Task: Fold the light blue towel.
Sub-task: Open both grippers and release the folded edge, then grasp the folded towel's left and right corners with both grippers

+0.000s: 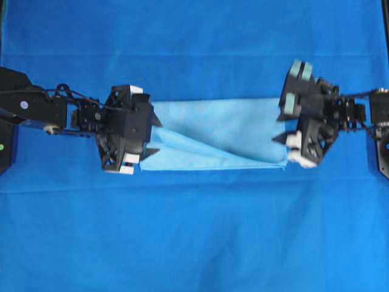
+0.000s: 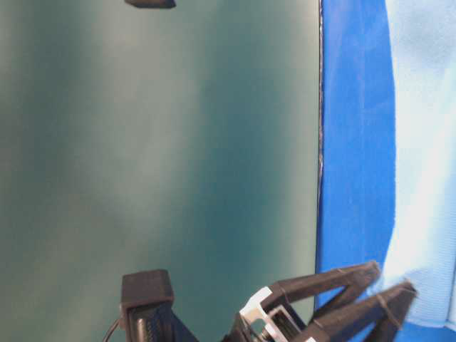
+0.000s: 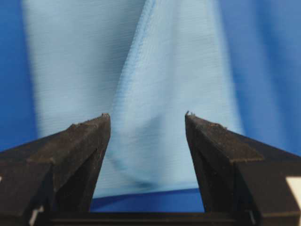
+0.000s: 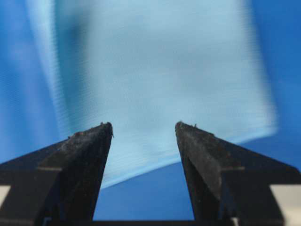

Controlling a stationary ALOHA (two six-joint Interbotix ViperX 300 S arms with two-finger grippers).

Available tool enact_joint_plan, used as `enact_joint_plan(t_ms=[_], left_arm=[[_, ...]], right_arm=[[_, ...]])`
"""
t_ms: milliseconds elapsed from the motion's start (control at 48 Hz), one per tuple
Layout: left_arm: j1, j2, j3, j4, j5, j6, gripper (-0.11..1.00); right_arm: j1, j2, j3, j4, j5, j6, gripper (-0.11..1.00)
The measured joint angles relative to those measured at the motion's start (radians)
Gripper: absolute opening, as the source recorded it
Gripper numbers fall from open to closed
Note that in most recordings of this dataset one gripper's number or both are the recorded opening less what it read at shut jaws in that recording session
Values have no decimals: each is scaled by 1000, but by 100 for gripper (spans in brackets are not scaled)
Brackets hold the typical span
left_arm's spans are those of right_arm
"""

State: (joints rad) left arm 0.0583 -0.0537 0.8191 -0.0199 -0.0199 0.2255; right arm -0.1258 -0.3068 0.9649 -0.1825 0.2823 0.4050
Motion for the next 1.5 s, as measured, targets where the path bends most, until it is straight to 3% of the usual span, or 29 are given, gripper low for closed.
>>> enact_joint_plan(t_ms=[229, 375, 978, 1145, 1228, 1353, 1498], left_arm=[[117, -67, 0, 0, 8, 67, 61], [150, -67, -2, 0, 8, 92, 61], [204, 158, -15, 0, -78, 98, 61], [235, 183, -6, -2, -83, 87, 58], [233, 183, -5, -2, -81, 84, 53], [224, 183, -6, -2, -51, 83, 33], [212, 183, -18, -2, 3, 87, 7]], right_arm=[[-146, 0, 0, -80, 0, -8, 60], [-178, 2, 0, -106, -2, -8, 60], [-229, 245, -17, -114, -126, -9, 60], [-235, 259, -17, -115, -133, -6, 60], [-235, 259, -17, -114, -135, -6, 60], [-235, 261, -18, -114, -135, -11, 56], [-215, 264, -20, -114, -140, -17, 16]])
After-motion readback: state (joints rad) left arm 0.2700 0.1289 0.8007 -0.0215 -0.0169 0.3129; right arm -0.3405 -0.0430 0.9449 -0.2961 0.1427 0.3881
